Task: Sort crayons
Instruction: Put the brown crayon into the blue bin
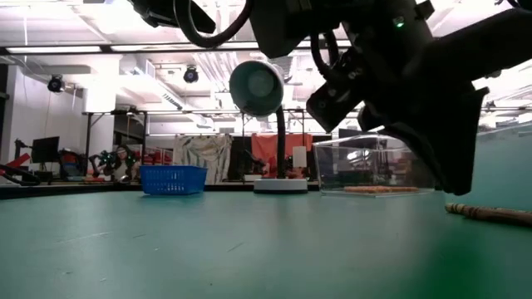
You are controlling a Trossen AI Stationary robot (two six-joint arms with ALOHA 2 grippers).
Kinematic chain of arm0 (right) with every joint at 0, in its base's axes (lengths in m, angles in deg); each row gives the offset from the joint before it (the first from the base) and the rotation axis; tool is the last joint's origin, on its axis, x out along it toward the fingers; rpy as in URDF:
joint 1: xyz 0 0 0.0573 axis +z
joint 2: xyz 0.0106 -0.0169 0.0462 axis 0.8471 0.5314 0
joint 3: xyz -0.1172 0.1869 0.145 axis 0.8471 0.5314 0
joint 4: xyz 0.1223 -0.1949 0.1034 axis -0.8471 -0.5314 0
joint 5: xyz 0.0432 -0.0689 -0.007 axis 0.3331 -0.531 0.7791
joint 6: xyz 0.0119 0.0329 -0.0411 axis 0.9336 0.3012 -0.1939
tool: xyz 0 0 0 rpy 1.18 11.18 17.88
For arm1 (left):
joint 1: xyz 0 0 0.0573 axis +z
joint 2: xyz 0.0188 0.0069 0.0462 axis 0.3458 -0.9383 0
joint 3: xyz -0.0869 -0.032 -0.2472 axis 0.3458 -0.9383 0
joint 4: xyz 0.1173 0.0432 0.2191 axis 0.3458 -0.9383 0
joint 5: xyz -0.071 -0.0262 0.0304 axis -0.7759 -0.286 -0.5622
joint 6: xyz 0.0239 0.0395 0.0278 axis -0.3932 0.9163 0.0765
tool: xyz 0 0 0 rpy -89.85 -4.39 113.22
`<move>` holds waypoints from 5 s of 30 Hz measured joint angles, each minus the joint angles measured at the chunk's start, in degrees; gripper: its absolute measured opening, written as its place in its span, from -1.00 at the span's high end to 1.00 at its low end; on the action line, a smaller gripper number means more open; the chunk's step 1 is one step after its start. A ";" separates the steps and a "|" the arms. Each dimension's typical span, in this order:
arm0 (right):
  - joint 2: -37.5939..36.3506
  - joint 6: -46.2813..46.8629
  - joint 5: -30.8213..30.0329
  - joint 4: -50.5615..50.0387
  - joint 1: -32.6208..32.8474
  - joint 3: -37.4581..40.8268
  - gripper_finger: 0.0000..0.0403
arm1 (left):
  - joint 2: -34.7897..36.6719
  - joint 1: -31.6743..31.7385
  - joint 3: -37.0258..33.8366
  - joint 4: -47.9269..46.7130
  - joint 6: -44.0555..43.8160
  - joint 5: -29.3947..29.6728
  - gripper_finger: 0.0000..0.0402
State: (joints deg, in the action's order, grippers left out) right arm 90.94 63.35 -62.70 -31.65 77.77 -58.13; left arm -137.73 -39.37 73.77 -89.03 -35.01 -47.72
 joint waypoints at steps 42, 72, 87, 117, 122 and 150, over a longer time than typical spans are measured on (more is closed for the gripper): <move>1.46 13.59 1.95 0.21 -0.26 -3.14 0.72 | -0.02 0.00 -0.02 0.00 0.00 -0.02 0.67; 1.55 18.03 2.42 3.80 -0.28 2.87 0.47 | -0.02 0.07 -1.09 0.15 0.00 0.04 0.67; 1.46 -5.14 0.86 2.55 0.63 -1.19 0.59 | -0.02 0.07 -1.13 0.22 0.00 0.07 0.67; 3.63 -24.82 -6.55 4.36 8.09 -2.00 0.17 | -0.02 0.11 -1.25 0.19 0.42 0.09 0.67; 3.63 -27.77 -8.48 5.24 7.95 -1.98 0.34 | -0.02 0.11 -1.48 0.23 0.42 0.09 0.67; -16.80 -20.78 -24.66 29.24 5.13 6.45 0.96 | 5.70 -0.04 -17.69 32.57 16.69 -12.52 0.67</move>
State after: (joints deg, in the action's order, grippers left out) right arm 74.13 42.57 -87.36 -2.41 82.90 -51.68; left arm -132.02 -39.41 56.08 -56.46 -18.32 -60.24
